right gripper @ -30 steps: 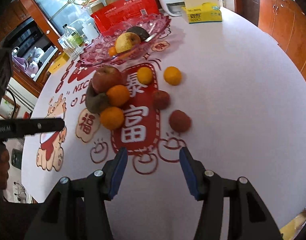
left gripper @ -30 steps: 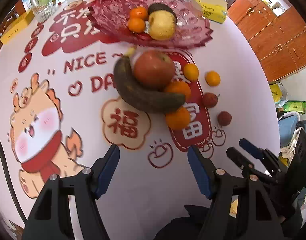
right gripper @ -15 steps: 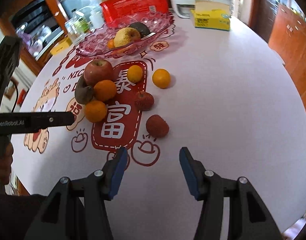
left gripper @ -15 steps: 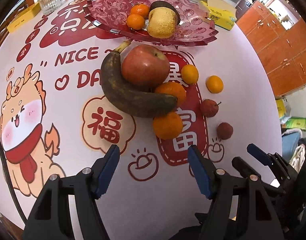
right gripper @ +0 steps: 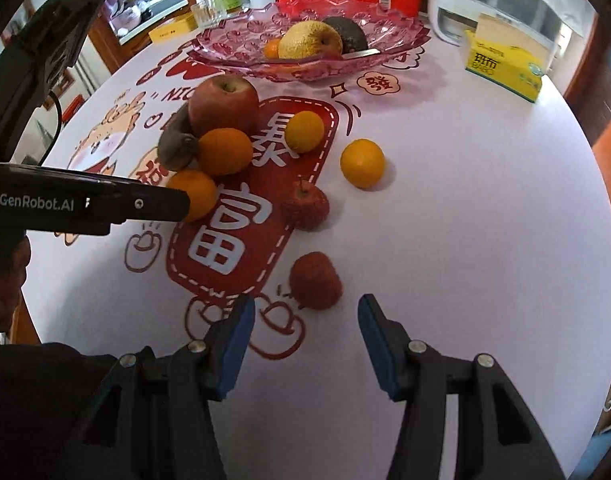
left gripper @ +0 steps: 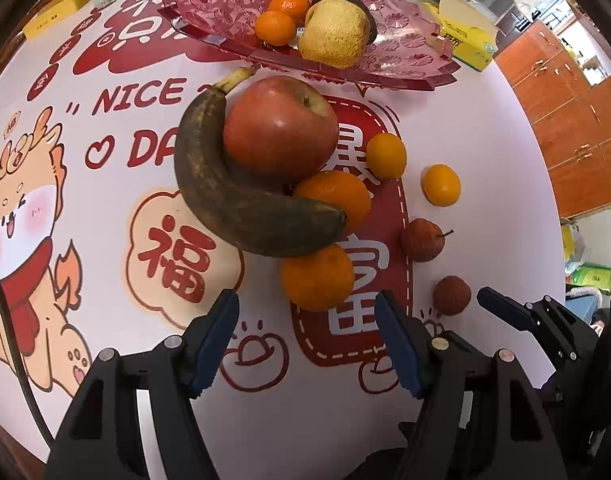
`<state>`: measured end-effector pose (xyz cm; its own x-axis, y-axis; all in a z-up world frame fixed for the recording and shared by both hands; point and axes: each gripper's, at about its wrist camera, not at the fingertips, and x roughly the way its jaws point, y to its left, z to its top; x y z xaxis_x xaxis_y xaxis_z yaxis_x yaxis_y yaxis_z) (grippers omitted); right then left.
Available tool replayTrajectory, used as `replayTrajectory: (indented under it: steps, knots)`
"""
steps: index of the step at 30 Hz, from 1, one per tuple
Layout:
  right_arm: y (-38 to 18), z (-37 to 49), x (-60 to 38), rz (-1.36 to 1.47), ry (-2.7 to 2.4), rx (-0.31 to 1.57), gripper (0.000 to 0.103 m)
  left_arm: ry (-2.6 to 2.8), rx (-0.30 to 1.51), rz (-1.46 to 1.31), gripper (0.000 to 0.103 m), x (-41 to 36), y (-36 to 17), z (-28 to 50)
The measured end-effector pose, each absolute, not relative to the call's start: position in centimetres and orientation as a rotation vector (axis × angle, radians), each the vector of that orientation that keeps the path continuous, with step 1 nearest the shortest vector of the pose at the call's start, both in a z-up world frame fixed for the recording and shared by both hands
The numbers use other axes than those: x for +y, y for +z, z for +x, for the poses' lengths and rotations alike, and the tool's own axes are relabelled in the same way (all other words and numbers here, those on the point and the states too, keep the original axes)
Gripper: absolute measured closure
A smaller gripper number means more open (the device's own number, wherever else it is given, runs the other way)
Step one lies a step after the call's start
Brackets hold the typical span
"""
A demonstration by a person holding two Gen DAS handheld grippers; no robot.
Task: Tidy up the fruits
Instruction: 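Grasp an orange with the left tool while the right tool grasps a lychee, then carry the orange and lychee toward the pink glass bowl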
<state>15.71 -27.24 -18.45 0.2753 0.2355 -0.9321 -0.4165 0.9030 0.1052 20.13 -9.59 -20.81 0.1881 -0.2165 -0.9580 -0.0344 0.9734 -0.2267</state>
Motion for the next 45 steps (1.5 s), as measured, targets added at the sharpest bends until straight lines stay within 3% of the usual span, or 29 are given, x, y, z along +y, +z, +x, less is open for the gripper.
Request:
replayTrajectory:
  steps: [17, 25, 45]
  knots:
    - [-20.0, 17.5, -26.4, -0.209, 0.517, 1.233, 0.068, -0.134, 1.424, -0.220, 0.052, -10.2, -23.1, 21.8]
    - [-20.0, 17.7, -26.6, -0.199, 0.517, 1.237, 0.070, -0.155, 1.409, -0.225, 0.064, -10.5, -23.2, 22.2]
    - [-18.3, 16.4, -26.1, -0.208, 0.448, 1.218, 0.073, -0.082, 1.357, -0.178, 0.065, -6.6, -20.4, 19.0]
